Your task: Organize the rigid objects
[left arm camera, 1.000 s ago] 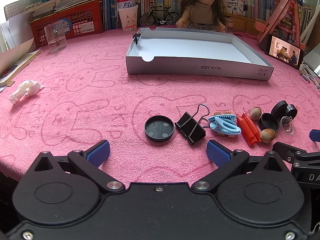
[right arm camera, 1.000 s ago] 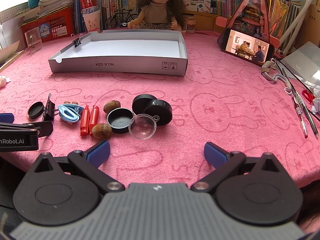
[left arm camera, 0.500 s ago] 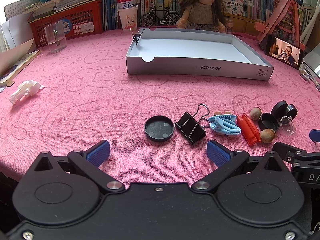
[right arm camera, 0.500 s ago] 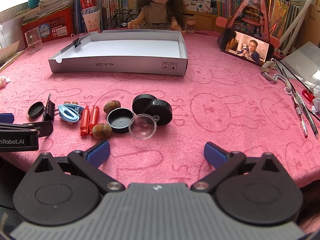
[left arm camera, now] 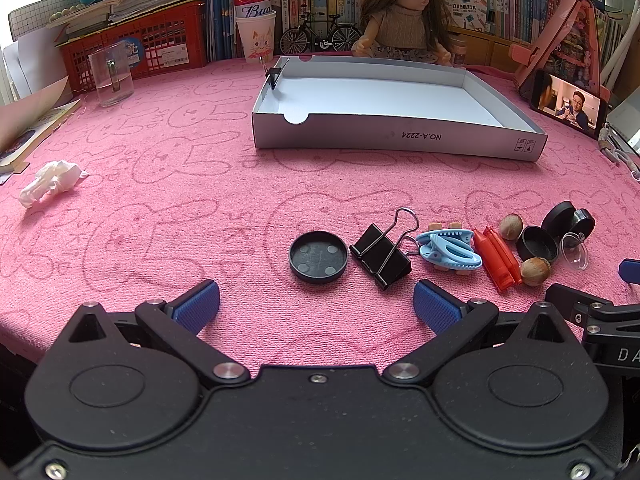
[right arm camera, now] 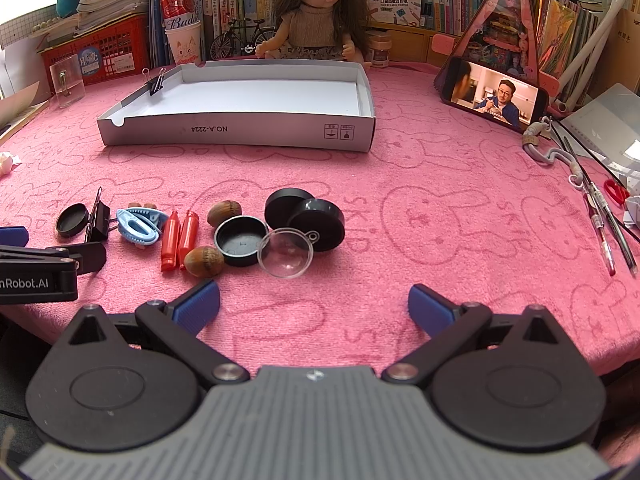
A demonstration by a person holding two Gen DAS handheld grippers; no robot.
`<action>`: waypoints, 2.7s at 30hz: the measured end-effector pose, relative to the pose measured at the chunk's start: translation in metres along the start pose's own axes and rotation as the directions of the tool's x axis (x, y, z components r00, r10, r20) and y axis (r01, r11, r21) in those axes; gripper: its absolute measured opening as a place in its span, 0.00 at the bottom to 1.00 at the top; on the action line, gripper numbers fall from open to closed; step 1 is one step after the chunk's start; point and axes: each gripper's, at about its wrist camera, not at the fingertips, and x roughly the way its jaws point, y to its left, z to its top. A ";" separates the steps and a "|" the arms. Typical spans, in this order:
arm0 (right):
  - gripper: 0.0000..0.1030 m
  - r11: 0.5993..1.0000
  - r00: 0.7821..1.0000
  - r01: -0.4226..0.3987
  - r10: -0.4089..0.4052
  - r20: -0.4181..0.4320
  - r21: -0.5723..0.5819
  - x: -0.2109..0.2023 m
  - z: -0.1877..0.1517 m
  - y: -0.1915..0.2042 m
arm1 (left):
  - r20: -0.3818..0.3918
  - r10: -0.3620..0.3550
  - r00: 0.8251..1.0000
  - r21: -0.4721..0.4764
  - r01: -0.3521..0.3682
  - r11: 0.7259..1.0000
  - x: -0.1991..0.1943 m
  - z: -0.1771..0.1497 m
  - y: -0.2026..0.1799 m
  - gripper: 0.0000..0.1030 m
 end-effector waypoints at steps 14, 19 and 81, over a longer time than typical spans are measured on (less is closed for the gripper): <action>1.00 1.000 1.000 0.000 0.000 0.001 0.000 0.000 0.000 0.000 | 0.004 -0.002 1.000 0.003 0.002 1.000 -0.002 0.001 0.000 1.00; 1.00 1.000 1.000 0.000 0.000 0.001 0.000 0.000 0.000 -0.001 | 0.013 -0.012 1.000 0.010 0.012 1.000 -0.003 0.000 0.002 1.00; 0.44 0.995 0.990 -0.082 0.089 0.109 -0.063 -0.007 0.005 0.007 | 0.112 -0.040 0.993 0.004 0.040 0.999 0.003 0.013 0.016 0.29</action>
